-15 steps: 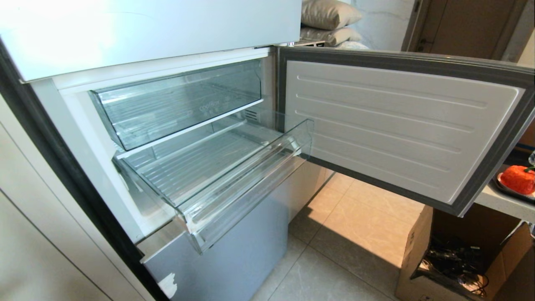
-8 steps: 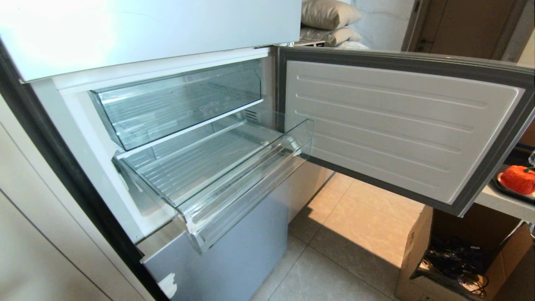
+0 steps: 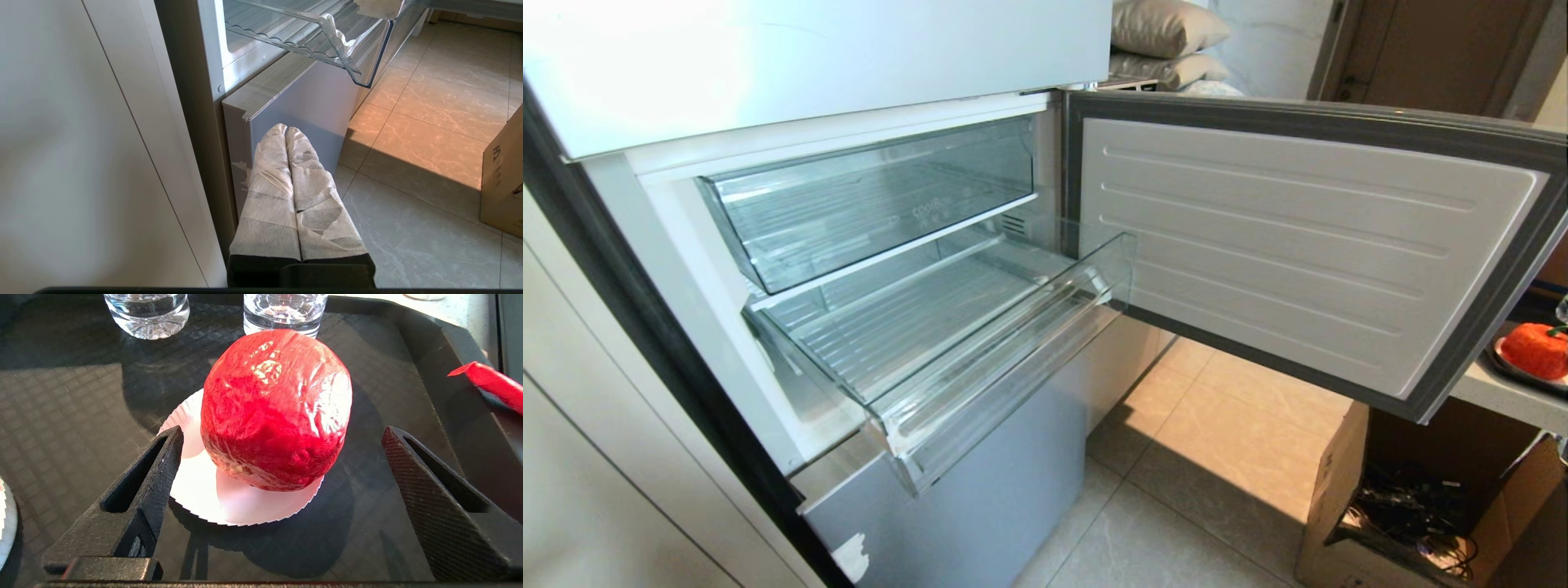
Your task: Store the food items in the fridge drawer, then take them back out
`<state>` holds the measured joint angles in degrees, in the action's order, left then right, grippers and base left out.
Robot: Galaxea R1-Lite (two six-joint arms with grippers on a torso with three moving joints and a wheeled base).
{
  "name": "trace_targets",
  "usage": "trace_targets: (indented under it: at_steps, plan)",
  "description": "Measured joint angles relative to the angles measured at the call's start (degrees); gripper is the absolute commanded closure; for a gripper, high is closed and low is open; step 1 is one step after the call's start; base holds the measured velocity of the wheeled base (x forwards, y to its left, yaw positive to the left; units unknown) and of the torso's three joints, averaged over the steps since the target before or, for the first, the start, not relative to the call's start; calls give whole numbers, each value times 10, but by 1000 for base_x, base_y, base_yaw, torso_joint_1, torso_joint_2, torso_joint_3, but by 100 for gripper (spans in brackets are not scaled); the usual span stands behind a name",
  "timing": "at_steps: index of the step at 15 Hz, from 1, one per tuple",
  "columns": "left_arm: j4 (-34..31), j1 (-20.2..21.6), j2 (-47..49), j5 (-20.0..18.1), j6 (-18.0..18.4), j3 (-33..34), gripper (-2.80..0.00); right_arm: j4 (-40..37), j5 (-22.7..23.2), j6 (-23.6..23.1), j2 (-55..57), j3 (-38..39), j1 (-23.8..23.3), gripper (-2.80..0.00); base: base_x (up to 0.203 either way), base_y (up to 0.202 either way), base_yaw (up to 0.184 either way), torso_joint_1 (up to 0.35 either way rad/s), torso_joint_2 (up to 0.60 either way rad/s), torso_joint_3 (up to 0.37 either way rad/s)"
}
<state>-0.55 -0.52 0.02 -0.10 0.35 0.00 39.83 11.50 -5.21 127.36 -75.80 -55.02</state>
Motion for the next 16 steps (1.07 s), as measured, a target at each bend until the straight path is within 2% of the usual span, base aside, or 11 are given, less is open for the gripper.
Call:
trace_targets:
  at_steps: [3, 4, 11, 16]
  plan:
    - [0, 0, 0, 0, 0, 0, 0, 0, 0, 3, 9, -12, 0, -280, 0, 0, 0, 0, 0, 0]
    - [0, 0, 0, 0, 0, 0, 0, 0, 0, 3, 14, -19, 0, 0, 0, 0, 0, 0, 0, 0]
    - [0, 0, 0, 0, 0, 0, 0, -2, -3, 8, 17, -27, 0, 0, 0, 0, 0, 0, 0, 0]
    - [0, 0, 0, 0, 0, 0, 0, -4, -24, 19, -87, 35, -11, 0, 0, 0, 0, 0, 0, 0]
